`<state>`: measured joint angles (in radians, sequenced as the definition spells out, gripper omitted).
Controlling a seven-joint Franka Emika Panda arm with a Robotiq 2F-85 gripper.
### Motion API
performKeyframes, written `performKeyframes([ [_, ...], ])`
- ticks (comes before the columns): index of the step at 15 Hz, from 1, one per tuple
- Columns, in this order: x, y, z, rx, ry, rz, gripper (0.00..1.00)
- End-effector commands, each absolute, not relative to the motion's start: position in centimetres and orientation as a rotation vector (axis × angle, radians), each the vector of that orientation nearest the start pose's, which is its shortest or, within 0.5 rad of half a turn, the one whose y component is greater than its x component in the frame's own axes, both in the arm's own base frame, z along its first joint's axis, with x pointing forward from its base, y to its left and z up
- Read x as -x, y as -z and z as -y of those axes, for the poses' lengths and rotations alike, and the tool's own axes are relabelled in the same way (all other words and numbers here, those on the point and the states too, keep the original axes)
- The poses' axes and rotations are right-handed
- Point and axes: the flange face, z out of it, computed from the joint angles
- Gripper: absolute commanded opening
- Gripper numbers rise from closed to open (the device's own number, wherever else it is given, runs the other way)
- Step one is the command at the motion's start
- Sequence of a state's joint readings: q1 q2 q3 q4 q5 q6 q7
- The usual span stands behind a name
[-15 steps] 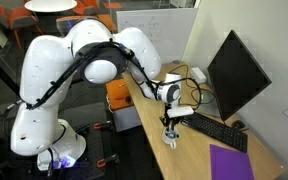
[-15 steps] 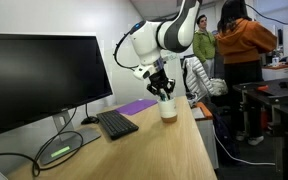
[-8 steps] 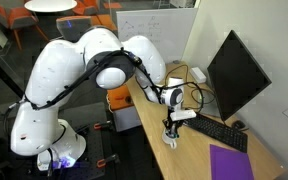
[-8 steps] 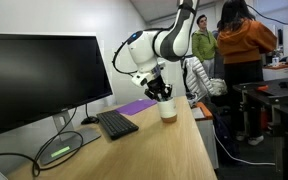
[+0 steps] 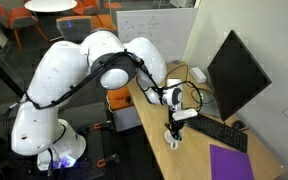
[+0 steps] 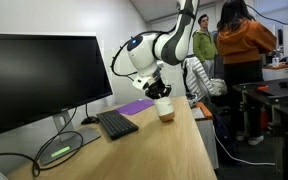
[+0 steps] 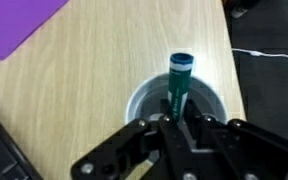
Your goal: Put the marker on the desk
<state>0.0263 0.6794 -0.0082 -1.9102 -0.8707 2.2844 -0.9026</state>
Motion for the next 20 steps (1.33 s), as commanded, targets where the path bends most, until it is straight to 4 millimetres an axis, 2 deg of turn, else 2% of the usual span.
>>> performKeyframes([
  [1,-58.9,-12.3,0.1,-1.747,0.719,-1.935,0.05],
  [5,-58.0,-13.2,-1.0,-1.703,0.705,-1.957,0.05],
  [8,-57.4,-15.1,-1.7,-1.683,0.678,-1.952,0.05],
  [15,-55.2,-22.9,-1.0,-1.716,0.618,-1.874,0.05],
  [17,-54.7,-24.4,-0.8,-1.737,0.605,-1.867,0.05],
  [20,-53.6,-25.6,-0.9,-1.79,0.571,-1.875,0.05],
])
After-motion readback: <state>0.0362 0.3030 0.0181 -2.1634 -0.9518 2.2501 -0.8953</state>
